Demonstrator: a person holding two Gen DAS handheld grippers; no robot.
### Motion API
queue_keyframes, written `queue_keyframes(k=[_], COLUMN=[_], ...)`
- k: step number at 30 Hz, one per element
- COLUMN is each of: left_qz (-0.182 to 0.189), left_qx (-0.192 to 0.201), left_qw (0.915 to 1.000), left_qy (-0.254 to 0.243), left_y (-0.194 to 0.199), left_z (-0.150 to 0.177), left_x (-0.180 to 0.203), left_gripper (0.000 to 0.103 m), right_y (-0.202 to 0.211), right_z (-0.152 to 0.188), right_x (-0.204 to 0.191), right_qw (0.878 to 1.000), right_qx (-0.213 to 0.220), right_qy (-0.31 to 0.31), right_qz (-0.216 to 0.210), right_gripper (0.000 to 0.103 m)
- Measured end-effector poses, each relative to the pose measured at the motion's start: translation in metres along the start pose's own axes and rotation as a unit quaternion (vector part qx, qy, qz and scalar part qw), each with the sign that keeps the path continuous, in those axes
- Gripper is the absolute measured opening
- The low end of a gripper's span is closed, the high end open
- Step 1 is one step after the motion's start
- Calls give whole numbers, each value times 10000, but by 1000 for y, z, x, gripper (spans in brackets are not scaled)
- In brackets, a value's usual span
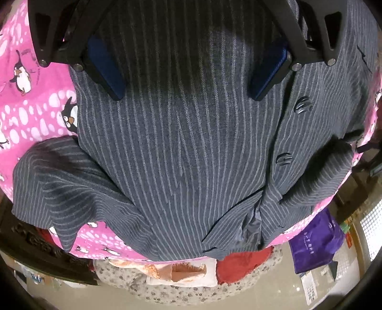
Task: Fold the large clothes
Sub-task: 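Grasp the coat sleeve with the left gripper and lift it up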
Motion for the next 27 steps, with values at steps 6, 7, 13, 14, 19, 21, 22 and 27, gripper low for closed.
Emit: queue_keyframes(k=[6, 7, 13, 14, 19, 21, 22, 27], left_qz=[580, 636, 307, 170, -343, -469, -535, -1311], left_qx=[157, 170, 160, 162, 838, 1403, 1589, 2331], left_qw=[9973, 9967, 9965, 9974, 9952, 9883, 9850, 9627], left_qy=[428, 480, 758, 675, 362, 373, 399, 407], left_y=[-23, -24, -29, -29, 27, 77, 97, 194], left_z=[-25, -29, -40, -41, -64, -90, -100, -146], left_x=[7, 7, -10, -10, -4, -12, -18, -74], left_gripper=[90, 88, 14, 9, 6, 6, 6, 6], right_y=[-4, -3, -1, -1, -1, -1, -1, -1], right_z=[-3, -2, -1, -1, 0, -1, 0, -1], right_x=[0, -1, 1, 1, 1, 1, 1, 2], right_qw=[10000, 10000, 10000, 10000, 10000, 10000, 10000, 10000], right_qx=[27, 30, 41, 43, 46, 46, 50, 57], right_qy=[-5, -3, -17, -18, -16, -15, -14, -20], right_qz=[12, 17, 8, 8, 11, 10, 12, 10], right_gripper=[103, 103, 103, 103, 103, 103, 103, 103])
Point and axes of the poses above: each gripper's, at about its wrist camera, not at the fingertips, and y roughly against the way its jaws point, x to its right, z to its underside, the point moved 10 cm from there along -y, roughly the way its jaws point, and after that the axes turned 9 degrees about y, right-handed, at the moved point
